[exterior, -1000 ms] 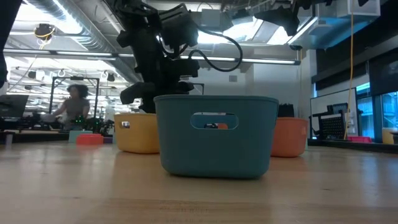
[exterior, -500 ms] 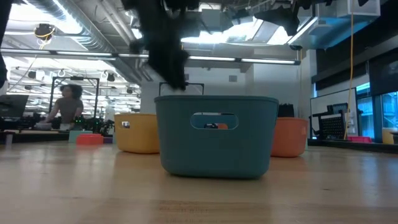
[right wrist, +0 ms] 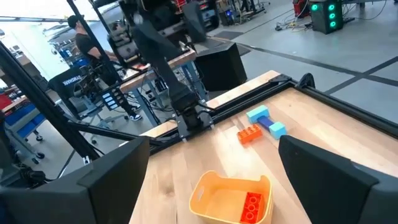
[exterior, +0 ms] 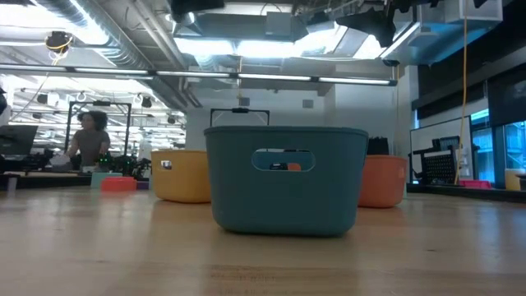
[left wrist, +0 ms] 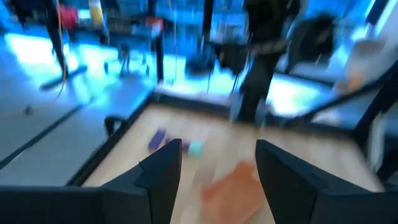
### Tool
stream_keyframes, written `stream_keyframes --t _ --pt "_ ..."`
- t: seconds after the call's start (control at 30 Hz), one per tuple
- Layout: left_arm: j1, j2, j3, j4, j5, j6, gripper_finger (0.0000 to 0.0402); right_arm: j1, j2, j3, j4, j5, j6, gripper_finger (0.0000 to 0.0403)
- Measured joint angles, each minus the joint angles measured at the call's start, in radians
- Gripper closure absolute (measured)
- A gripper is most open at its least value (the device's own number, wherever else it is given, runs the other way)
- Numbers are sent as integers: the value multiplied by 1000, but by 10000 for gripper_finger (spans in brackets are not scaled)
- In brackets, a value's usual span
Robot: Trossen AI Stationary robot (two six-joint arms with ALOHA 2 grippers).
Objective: Sort & place blocks by color
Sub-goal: Put the right blue block into the orange bin
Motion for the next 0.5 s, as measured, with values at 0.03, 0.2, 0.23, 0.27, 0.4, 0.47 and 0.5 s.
stream_keyframes --t 0.03,0.2,0.23,0.27,0.4,0.47,0.5 --pt "-7 -39 -44 38 -1 -17 205 0 0 0 0 0 -1 42" --pt "-46 -204 -234 218 5 -113 205 0 0 0 2 0 -2 42" --pt "-52 -229 -263 244 4 -130 205 0 0 0 2 0 -2 42" --pt "-57 -252 -288 259 4 -148 205 0 0 0 2 0 -3 42" --pt "-68 -306 -343 306 -3 -178 205 0 0 0 4 0 -23 42" --pt "-69 -323 -347 305 -12 -176 205 0 0 0 4 0 -27 42" --pt "-69 -328 -347 311 -20 -174 205 0 0 0 5 0 -26 42"
